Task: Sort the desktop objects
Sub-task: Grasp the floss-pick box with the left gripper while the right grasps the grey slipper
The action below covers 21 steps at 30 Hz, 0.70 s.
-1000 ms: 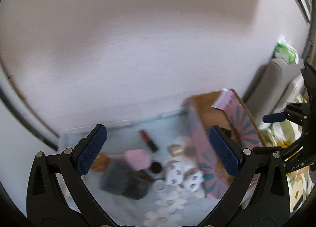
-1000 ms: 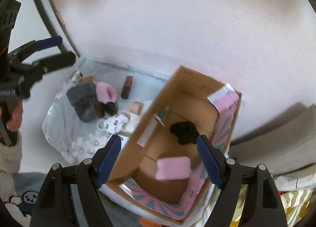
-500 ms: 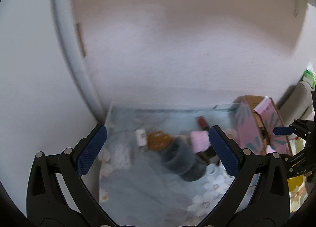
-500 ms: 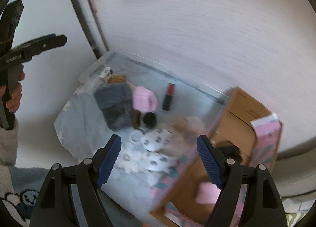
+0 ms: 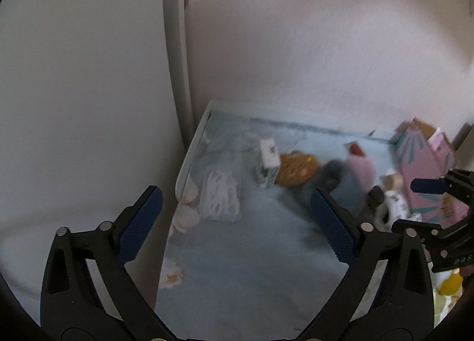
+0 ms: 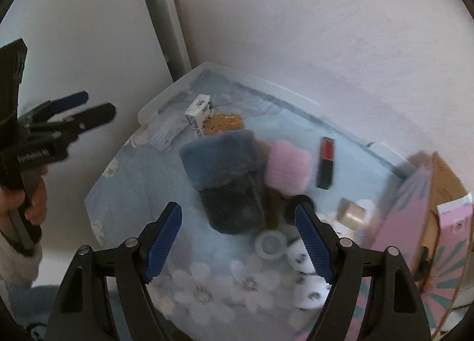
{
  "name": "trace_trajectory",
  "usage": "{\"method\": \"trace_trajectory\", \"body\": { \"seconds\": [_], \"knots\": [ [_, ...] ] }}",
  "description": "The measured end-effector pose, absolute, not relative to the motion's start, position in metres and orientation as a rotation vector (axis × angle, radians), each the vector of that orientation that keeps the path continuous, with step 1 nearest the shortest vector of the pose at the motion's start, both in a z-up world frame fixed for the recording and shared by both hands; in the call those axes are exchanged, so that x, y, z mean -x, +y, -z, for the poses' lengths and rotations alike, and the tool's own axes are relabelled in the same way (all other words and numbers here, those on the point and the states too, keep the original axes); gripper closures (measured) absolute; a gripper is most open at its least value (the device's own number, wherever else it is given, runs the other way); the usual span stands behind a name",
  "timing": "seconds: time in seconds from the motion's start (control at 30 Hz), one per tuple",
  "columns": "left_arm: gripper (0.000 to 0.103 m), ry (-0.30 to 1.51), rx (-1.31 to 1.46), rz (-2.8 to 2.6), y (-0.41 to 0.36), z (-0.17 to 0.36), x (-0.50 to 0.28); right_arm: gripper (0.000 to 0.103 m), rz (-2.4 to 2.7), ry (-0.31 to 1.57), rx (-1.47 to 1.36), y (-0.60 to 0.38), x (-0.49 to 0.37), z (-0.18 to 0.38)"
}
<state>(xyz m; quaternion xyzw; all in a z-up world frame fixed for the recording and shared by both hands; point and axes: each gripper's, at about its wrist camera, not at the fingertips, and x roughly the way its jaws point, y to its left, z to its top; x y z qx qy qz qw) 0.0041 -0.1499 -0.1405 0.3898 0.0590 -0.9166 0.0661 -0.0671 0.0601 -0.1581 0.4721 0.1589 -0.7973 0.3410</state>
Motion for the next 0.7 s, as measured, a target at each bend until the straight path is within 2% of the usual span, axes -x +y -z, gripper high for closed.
{"method": "trace_trajectory", "body": {
  "seconds": [0.3,0.57,0.7],
  "knots": [
    [0.009,-0.028,-1.238,2.735,-0.142,0.213,0.027,0.031,2.143,0.429,-1.148,0.03,0.067,0.195],
    [0.01,0.021,-1.326,2.714,-0.155,0.24,0.045,0.032,2.159,0.502,-1.124,0.016,0.072,0.209],
    [0.015,0.02,-1.364,2.706,-0.156,0.246,0.049,0.032,2.158,0.48,-1.157,0.012,0.078,0.216]
  ]
}}
